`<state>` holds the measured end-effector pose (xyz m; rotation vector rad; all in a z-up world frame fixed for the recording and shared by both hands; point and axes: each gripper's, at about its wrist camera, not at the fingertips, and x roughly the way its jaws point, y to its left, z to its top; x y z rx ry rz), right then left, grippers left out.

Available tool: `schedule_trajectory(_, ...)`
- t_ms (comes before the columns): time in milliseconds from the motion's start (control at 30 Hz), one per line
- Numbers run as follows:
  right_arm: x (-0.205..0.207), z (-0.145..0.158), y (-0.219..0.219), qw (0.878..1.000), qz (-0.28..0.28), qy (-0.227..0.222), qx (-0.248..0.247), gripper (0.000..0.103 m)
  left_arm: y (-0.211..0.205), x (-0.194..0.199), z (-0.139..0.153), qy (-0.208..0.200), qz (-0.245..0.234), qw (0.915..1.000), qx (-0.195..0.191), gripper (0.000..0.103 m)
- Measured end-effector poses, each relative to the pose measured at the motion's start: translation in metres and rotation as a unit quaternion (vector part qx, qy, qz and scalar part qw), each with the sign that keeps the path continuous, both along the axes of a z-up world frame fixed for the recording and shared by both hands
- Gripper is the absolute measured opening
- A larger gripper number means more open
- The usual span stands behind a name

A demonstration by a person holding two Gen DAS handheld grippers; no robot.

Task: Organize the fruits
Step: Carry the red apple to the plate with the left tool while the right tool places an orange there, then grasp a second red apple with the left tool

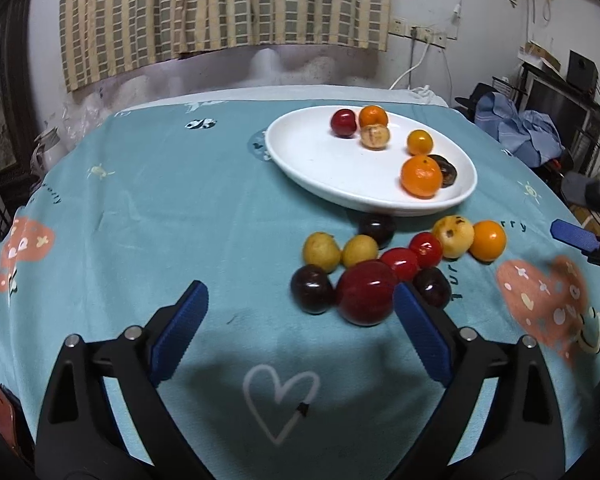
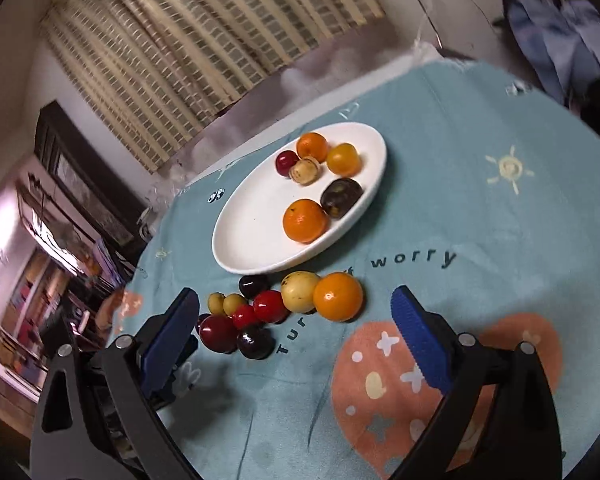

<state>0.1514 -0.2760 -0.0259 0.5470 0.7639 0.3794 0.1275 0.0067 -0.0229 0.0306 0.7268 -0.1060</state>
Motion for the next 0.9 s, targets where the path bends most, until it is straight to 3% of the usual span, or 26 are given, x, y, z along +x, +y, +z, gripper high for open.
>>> schedule_trajectory(300, -0.007, -0.002, 0.012, 1.0, 0.014, 0.005, -0.023, 0.097, -0.025, 0.015, -0.003, -0.007, -0.026, 0.9993, 0.028, 0.098)
schedule_trajectory(400, -0.008, -0.002, 0.011, 1.0, 0.014, 0.004, -0.025, 0.097, -0.025, 0.023, -0.01, 0.017, -0.014, 0.9989, 0.041, 0.098)
schedule_trajectory(500, -0.006, -0.002, 0.008, 1.0, 0.011, 0.007, -0.021, 0.097, -0.011, 0.02, -0.011, 0.028, -0.012, 0.9993, 0.019, 0.101)
schedule_trajectory(633, -0.005, -0.002, 0.002, 1.0, 0.005, 0.01, -0.01, 0.097, 0.013, 0.001, -0.011, 0.029, 0.04, 0.9979, 0.042, 0.101)
schedule_trajectory(767, -0.006, 0.001, 0.0, 1.0, 0.005, 0.007, -0.002, 0.097, 0.038, -0.013, -0.009, 0.032, 0.053, 0.9981, -0.001, 0.101)
schedule_trajectory(900, -0.005, 0.0, 0.004, 1.0, 0.007, 0.006, -0.014, 0.097, 0.03, -0.011, -0.001, 0.015, 0.019, 0.999, -0.037, 0.101)
